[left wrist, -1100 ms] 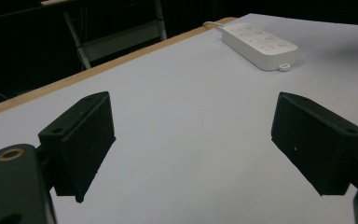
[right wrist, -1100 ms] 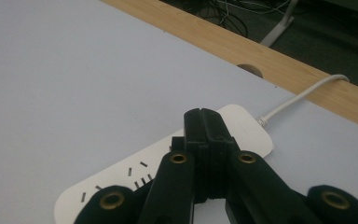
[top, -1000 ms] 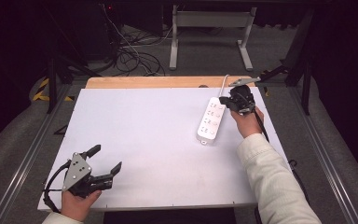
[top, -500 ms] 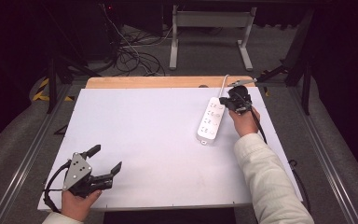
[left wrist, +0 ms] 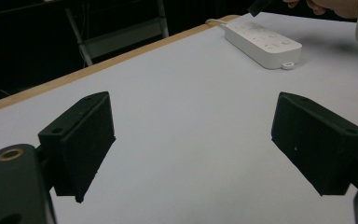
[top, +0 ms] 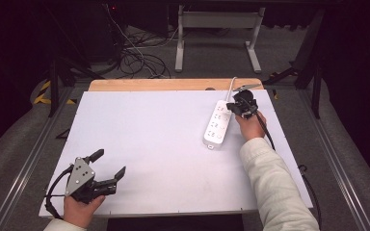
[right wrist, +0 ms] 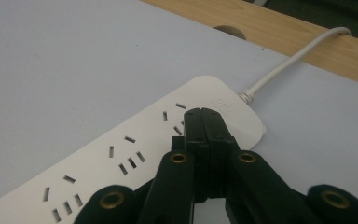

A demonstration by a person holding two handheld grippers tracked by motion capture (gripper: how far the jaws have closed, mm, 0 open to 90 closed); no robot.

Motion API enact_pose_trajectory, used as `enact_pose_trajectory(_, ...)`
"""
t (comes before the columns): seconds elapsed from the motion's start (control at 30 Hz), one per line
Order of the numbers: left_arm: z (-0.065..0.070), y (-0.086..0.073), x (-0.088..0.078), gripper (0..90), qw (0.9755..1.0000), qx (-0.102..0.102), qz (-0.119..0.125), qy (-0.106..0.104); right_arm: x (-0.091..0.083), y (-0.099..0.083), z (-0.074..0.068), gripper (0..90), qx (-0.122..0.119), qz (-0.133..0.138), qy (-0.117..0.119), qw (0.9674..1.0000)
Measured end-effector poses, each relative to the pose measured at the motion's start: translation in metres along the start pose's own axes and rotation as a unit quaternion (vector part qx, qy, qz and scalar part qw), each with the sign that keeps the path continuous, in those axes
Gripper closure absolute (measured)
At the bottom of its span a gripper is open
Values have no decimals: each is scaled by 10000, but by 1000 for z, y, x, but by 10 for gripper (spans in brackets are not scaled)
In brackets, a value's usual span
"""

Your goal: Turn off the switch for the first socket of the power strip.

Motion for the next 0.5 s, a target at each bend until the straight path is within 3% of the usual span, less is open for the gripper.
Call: enact_pose_trajectory(0.5, 0, 0, 0, 136, 10000, -31, -19, 11, 15, -5, -1, 900, 4, -108, -197, 9997)
Point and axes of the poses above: each handheld gripper's, and its own axes: x roughly forward along the jaws, y roughly out of its top, z roughly to its right, the point moved 1 cm from there along x, roughly forward along the jaws, and after that the axes turned 5 degrees about -z, right-handed, at the moved point
